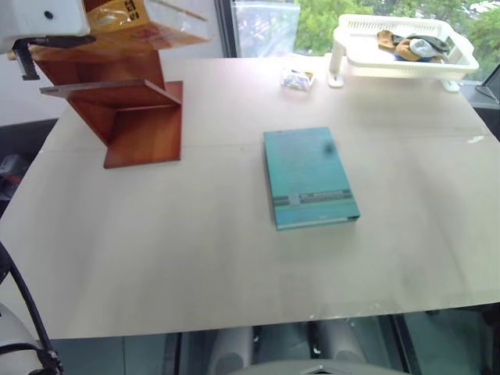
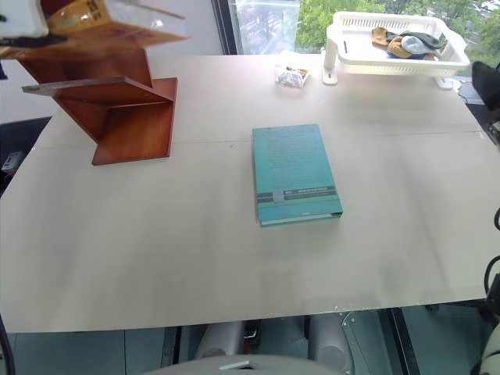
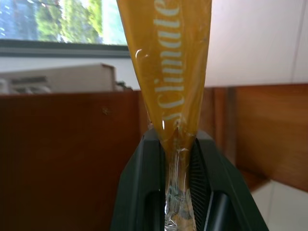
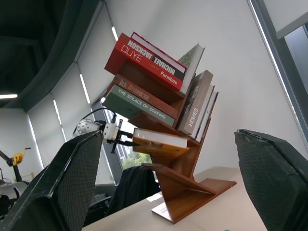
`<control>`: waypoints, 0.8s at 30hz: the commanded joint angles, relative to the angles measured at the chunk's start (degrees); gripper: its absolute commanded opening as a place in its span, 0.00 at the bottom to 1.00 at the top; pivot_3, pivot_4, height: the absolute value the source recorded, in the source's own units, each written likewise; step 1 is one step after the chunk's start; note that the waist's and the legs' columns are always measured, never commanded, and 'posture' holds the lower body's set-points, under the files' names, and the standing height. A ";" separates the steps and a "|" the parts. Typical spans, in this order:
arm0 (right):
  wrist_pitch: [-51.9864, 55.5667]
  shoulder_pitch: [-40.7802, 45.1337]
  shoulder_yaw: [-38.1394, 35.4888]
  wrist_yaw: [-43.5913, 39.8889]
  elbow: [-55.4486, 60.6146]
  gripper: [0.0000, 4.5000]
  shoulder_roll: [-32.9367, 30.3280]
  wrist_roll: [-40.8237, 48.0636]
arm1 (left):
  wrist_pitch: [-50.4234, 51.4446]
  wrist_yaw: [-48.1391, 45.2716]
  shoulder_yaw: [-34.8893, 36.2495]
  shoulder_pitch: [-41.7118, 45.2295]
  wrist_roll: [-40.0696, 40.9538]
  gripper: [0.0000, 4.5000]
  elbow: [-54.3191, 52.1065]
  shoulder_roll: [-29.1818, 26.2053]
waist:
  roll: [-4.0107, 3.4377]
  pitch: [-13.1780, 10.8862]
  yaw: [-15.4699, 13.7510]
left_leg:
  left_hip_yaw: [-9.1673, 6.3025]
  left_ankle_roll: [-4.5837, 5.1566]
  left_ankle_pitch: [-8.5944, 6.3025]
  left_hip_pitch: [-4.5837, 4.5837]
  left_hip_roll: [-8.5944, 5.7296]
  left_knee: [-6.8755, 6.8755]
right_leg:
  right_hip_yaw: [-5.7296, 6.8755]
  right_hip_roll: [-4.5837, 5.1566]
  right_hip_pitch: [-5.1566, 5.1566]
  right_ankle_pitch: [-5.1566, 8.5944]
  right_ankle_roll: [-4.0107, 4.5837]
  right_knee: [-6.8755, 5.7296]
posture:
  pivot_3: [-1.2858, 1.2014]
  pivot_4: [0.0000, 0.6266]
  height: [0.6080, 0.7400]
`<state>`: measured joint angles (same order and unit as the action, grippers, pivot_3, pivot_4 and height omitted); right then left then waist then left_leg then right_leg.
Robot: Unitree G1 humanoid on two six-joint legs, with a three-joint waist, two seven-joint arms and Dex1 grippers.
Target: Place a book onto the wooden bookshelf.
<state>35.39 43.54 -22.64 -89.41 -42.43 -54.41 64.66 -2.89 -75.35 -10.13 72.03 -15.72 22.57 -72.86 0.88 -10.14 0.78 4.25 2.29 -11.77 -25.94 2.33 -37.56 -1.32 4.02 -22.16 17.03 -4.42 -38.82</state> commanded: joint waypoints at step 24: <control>-1.74 -0.05 -2.46 -3.09 3.01 1.00 -0.73 -0.60 | 0.39 -0.91 1.41 -2.92 -5.89 0.90 2.14 -4.40 | 0.00 0.00 -0.12 | -0.01 0.19 -0.11 -0.01 0.07 -0.23 | 0.01 -0.04 0.01 0.00 0.00 -0.14 | 0.52 0.24 1.00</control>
<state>33.69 43.52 -23.03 -89.48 -41.02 -53.85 63.45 -2.84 -76.27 -10.75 68.64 -21.35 25.57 -75.54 0.88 -10.14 0.67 4.24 2.49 -11.88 -25.95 2.40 -37.80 -1.31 3.98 -22.15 17.03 -4.42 -38.96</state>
